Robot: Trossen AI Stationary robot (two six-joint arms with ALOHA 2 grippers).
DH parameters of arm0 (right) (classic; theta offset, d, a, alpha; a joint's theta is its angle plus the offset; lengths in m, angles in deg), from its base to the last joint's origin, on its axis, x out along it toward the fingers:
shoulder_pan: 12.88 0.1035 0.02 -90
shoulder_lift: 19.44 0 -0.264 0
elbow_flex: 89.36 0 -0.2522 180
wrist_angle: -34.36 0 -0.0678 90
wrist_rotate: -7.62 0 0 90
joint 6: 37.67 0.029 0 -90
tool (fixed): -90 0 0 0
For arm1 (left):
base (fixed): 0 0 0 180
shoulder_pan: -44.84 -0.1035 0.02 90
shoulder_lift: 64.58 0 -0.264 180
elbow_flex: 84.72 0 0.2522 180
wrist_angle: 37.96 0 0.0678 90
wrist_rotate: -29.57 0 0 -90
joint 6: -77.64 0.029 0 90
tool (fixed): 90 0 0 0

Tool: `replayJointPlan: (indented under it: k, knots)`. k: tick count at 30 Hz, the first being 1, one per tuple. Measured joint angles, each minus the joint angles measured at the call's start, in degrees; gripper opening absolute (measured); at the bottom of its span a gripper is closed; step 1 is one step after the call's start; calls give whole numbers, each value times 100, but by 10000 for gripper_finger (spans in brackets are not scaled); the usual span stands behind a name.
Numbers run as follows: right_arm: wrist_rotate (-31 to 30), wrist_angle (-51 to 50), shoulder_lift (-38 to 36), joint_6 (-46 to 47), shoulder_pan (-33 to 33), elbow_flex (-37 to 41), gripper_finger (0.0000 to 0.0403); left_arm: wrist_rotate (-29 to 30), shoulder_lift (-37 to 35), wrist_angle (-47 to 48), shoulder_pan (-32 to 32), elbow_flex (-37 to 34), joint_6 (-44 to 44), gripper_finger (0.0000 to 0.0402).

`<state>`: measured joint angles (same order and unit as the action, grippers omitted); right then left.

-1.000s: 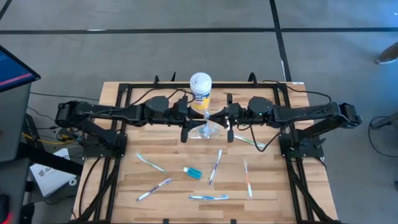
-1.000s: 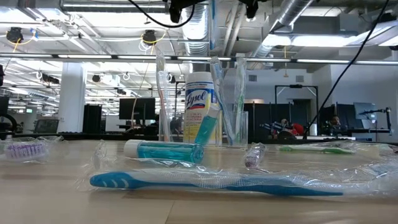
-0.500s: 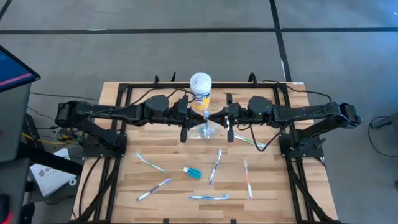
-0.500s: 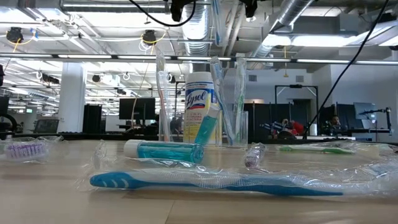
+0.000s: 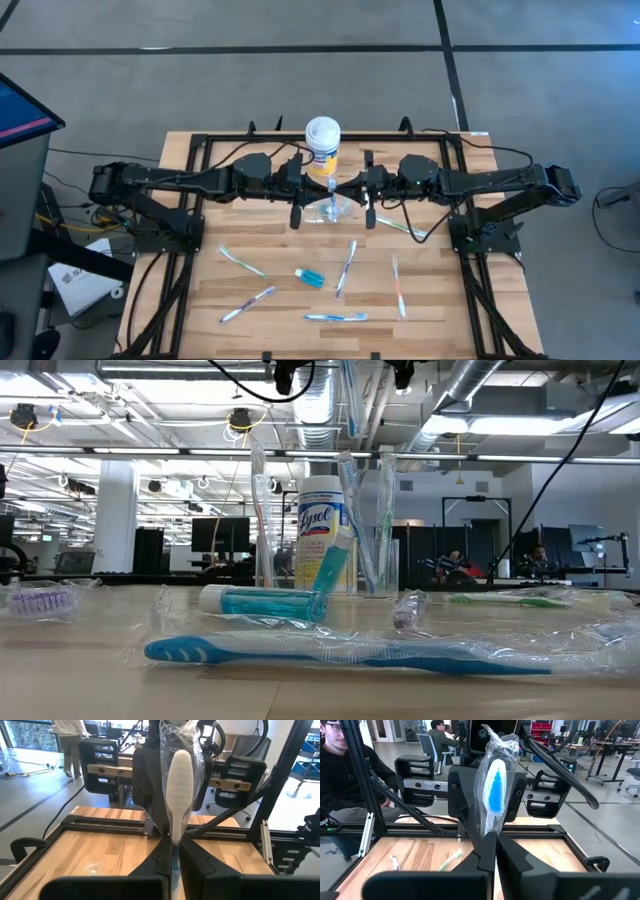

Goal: Pick & Place toothbrushing station
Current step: Put the top blue toothbrush into the transparent organizer

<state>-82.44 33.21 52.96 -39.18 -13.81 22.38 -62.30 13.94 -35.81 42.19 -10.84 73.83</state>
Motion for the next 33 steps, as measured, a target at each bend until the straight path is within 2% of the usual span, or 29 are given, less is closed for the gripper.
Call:
replayJointPlan:
  k: [3,10,15,19,24,33]
  knots:
    - [4,-7,0,-25,0,0,32,-1,1,-5,0,0,2,4]
    - [7,-74,-11,-45,-32,0,117,4,-4,1,2,0,14,4]
    - [7,-92,-11,-46,-37,0,149,135,-52,251,2,0,44,4]
    - [9,-171,-11,-45,-37,0,152,257,-92,410,-15,0,53,4]
    - [8,-335,-15,-49,-35,0,137,373,-258,454,-115,-76,59,4]
    - [23,-420,-15,-61,-33,2,122,545,-1084,160,-461,-1047,10,4]
